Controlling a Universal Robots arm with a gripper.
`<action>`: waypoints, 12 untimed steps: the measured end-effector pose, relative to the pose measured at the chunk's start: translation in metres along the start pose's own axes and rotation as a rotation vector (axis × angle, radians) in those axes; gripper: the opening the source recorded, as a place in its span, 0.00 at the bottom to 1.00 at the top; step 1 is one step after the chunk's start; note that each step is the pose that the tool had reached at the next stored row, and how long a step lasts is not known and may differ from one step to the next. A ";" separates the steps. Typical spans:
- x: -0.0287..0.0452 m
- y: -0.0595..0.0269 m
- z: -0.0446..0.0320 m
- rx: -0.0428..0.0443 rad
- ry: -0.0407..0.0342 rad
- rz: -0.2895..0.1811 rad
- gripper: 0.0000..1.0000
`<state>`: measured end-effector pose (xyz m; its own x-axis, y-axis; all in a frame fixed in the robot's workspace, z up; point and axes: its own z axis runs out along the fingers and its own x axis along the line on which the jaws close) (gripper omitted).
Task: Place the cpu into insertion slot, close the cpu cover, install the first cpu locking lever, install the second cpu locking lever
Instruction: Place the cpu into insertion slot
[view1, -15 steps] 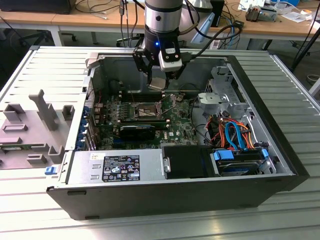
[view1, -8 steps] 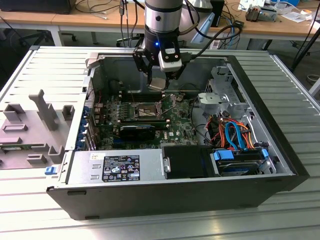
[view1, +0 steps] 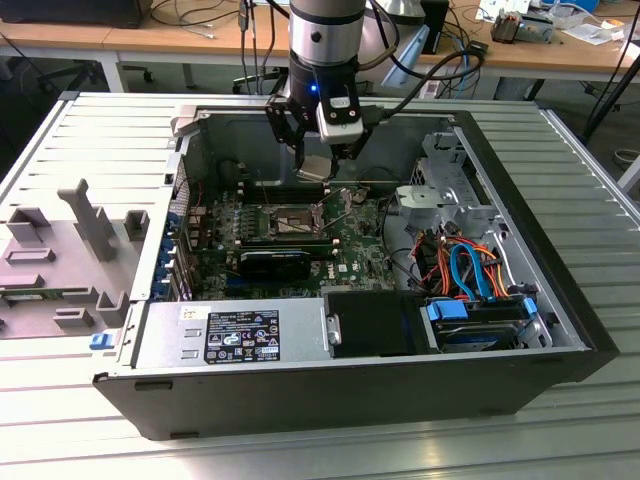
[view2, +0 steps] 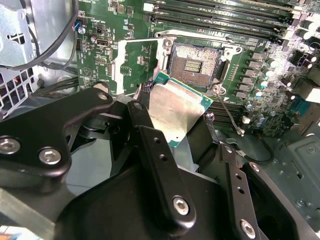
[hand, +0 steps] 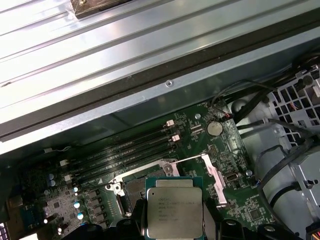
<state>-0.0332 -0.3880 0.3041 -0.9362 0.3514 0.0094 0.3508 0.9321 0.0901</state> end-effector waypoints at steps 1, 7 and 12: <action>0.0000 -0.0001 0.0000 0.0000 0.0000 0.001 0.54; -0.0002 -0.0005 0.0000 -0.0001 -0.0005 0.006 0.54; -0.0003 -0.0009 -0.0001 -0.0001 -0.0011 0.012 0.54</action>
<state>-0.0332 -0.3890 0.3041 -0.9318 0.3628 0.0094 0.3622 0.9277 0.0901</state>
